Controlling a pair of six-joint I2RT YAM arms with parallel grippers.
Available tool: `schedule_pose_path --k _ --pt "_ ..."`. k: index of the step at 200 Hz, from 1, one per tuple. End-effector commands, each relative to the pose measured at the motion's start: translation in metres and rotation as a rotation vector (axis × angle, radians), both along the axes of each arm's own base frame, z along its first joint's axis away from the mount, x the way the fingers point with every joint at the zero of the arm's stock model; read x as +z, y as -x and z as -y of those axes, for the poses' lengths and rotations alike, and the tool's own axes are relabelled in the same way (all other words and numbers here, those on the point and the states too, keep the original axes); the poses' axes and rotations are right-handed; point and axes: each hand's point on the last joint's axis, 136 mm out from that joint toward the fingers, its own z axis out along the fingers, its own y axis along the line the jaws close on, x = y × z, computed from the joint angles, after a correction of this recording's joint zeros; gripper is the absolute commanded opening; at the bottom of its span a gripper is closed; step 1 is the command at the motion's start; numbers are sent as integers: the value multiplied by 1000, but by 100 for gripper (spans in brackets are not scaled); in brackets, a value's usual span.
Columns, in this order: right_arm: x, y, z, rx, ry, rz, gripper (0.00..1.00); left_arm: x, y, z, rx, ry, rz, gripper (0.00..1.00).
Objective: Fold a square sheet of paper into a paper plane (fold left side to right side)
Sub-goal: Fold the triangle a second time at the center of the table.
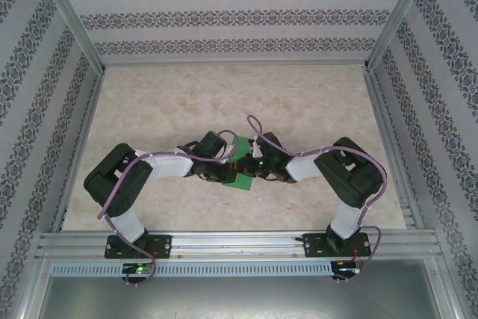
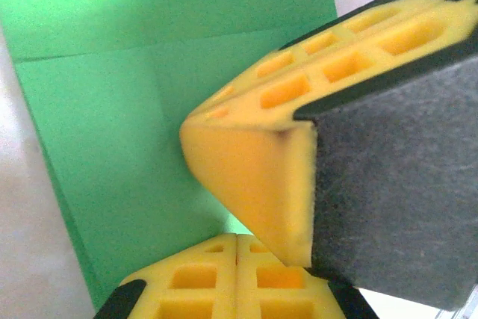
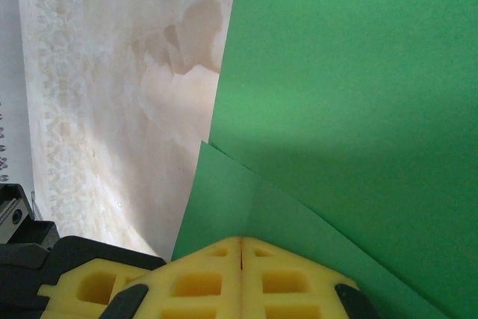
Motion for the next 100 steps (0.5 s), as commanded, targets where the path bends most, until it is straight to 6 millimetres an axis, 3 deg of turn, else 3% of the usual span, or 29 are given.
schedule_pose_path --k 1,100 --pt "-63 31 41 -36 206 -163 0 0 -11 -5 16 -8 41 0" --pt "-70 35 49 -32 248 -176 0 -7 -6 -21 49 -35 21 0"
